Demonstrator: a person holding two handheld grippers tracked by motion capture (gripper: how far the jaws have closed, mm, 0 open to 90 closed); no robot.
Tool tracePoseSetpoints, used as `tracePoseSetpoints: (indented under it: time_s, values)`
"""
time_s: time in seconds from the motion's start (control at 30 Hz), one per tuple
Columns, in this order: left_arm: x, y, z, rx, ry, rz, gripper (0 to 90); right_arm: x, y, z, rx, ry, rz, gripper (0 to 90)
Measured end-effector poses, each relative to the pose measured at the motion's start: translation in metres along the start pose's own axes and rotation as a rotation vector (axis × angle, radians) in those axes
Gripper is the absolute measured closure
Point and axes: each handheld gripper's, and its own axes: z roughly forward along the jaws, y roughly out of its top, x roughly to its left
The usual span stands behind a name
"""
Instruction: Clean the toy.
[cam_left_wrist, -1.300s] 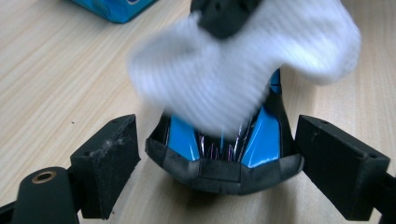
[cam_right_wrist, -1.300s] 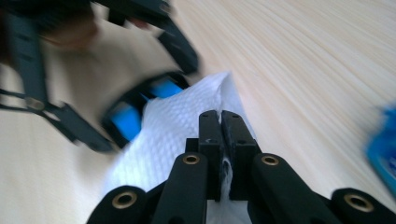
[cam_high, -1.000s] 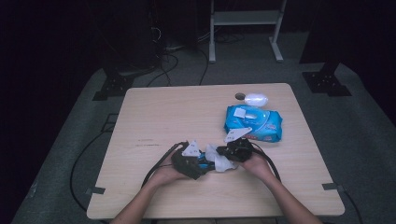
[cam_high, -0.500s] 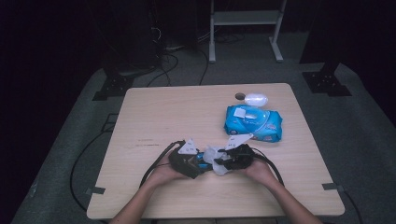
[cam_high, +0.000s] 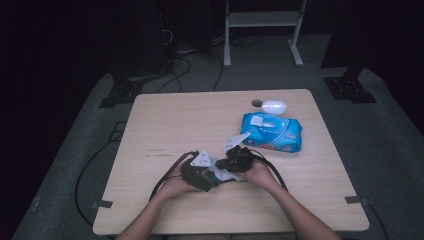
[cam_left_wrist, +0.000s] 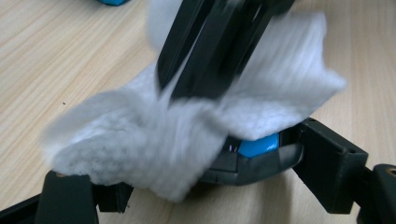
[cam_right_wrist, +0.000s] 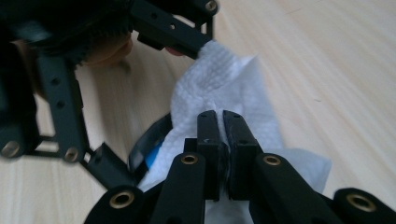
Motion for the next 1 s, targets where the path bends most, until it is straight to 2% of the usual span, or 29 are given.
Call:
tracePoseSetpoints:
  time_s: [0.1,0.27,0.3,0.4,0.47,0.53,0.6,0.67,0.7,0.73,0.8,0.9,1.0]
  values:
    - [-0.001,-0.001,-0.001,-0.001,0.008,0.006,23.2,0.0,0.002,0.004,0.004,-0.001,-0.012,85.2]
    - [-0.001,0.0,0.002,-0.004,0.012,0.019,23.2,-0.01,-0.009,-0.009,-0.017,-0.043,0.033,85.5]
    - [-0.001,0.0,0.002,-0.004,0.013,0.019,23.2,-0.009,-0.008,-0.009,-0.017,-0.037,0.029,85.5]
    - [-0.001,0.0,0.002,-0.005,0.009,0.013,23.2,0.001,-0.003,-0.002,-0.044,0.027,0.021,85.5]
    - [-0.001,0.0,0.002,-0.005,0.011,0.013,23.2,0.01,0.001,0.006,-0.05,0.049,-0.011,85.7]
    - [-0.001,0.0,0.002,-0.005,0.011,0.014,23.3,0.014,0.003,0.008,-0.026,0.03,-0.045,85.6]
    - [-0.002,0.0,0.002,-0.005,0.012,0.014,23.3,0.011,0.002,0.004,-0.028,0.042,-0.027,85.6]
    - [0.0,0.0,0.002,-0.006,0.008,0.019,23.3,0.008,-0.001,-0.005,-0.052,-0.02,-0.031,85.8]
    - [0.0,-0.001,0.002,-0.006,0.006,0.019,23.4,0.005,-0.003,-0.011,-0.082,0.003,0.0,85.8]
    - [0.0,-0.001,0.002,-0.008,0.005,0.022,23.4,0.002,-0.004,-0.016,-0.091,0.003,0.017,85.8]
    - [0.0,0.0,0.002,-0.006,0.008,0.024,23.4,0.0,-0.005,-0.02,-0.057,-0.04,-0.005,85.8]
    - [0.0,-0.001,0.001,-0.004,0.007,0.023,23.4,-0.007,-0.014,-0.023,-0.017,-0.076,-0.007,85.8]
    - [0.0,-0.001,0.001,-0.001,0.006,0.023,23.5,-0.021,-0.029,-0.031,-0.022,-0.131,0.018,85.8]
